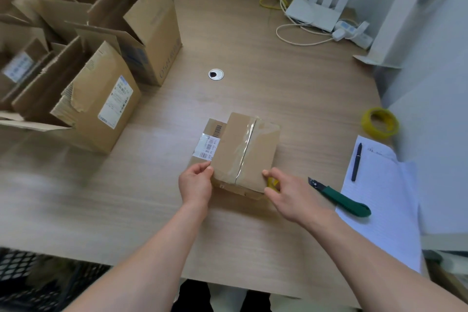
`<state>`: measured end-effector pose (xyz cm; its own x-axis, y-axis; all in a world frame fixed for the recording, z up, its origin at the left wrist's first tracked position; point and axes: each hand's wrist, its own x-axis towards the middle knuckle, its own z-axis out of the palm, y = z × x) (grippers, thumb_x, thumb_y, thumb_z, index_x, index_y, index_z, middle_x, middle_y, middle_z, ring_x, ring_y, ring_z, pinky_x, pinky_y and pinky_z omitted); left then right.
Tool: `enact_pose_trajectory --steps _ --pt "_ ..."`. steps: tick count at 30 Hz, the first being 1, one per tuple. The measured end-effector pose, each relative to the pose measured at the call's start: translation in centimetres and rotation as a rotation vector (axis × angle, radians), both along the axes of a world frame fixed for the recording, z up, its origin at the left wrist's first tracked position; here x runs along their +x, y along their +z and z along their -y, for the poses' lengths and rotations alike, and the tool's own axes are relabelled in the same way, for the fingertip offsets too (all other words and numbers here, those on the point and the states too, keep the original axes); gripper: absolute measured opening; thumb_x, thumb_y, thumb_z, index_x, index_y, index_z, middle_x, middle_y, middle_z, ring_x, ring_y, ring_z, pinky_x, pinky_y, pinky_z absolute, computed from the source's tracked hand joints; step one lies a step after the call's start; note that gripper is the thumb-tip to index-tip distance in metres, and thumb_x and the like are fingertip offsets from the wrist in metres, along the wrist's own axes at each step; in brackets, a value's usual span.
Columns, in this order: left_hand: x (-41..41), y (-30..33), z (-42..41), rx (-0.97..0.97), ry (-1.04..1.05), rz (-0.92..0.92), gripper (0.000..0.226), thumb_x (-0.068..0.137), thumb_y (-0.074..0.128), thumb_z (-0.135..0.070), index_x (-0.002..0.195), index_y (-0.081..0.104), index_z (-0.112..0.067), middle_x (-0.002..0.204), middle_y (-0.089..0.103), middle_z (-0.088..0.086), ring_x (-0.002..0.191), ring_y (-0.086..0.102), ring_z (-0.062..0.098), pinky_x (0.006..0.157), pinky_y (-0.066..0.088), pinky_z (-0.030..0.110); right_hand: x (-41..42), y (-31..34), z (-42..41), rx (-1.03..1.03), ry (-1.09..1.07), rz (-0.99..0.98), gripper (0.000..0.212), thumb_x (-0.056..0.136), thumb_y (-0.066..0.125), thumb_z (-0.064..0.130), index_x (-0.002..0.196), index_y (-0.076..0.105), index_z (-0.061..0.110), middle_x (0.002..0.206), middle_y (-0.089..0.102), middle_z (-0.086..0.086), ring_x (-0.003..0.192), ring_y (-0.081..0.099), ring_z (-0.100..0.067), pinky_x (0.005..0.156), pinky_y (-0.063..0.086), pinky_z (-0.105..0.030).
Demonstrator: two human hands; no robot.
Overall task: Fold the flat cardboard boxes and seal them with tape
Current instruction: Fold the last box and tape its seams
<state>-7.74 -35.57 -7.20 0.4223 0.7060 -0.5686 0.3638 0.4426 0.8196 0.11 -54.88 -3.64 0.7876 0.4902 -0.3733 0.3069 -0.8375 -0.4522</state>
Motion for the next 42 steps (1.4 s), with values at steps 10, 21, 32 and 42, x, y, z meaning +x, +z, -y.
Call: enact_pose_trajectory --steps 10,21,32,42 --pt "4.7 0.3 -2.1 0.165 -0.382 -0.11 0.02 0.089 0.058 -0.007 0.09 0.076 -0.016 0.076 0.066 -0.004 0.076 0.059 0.017 0.068 0.051 0.028 -4.7 -1.2 -0.2 0.125 -0.248 -0.129 0.055 0.076 0.063 0.038 0.129 0.049 0.033 0.1 0.067 0.0 0.101 0.058 -0.025 0.085 0.046 -0.031" --pt "-4.3 -0.1 9.0 -0.497 -0.216 -0.016 0.036 0.094 0.06 -0.038 0.114 0.06 -0.009 0.093 0.068 0.016 0.069 0.066 0.026 0.063 0.056 0.037 -3.8 -0.4 0.2 0.071 -0.168 -0.096 0.062 0.071 0.06 0.045 0.131 0.052 0.032 0.088 0.068 0.012 0.1 0.063 -0.02 0.082 0.05 -0.032" --pt "-3.2 -0.5 13.0 -0.539 -0.012 0.04 0.01 0.097 0.058 -0.02 0.104 0.064 -0.017 0.072 0.069 0.003 0.059 0.064 0.02 0.049 0.05 0.026 -2.7 1.0 0.6 -0.036 0.104 -0.101 0.07 0.074 0.038 0.044 0.143 0.043 0.028 0.138 0.058 -0.002 0.129 0.05 -0.028 0.103 0.043 -0.039" --pt "-2.3 -0.4 13.6 -0.675 0.068 0.102 0.02 0.1 0.05 -0.021 0.106 0.068 -0.015 0.085 0.075 0.011 0.069 0.07 0.026 0.066 0.057 0.035 -1.4 2.6 0.3 -0.12 0.197 -0.218 0.07 0.069 0.045 0.041 0.138 0.049 0.027 0.136 0.059 0.0 0.128 0.052 -0.026 0.1 0.046 -0.037"
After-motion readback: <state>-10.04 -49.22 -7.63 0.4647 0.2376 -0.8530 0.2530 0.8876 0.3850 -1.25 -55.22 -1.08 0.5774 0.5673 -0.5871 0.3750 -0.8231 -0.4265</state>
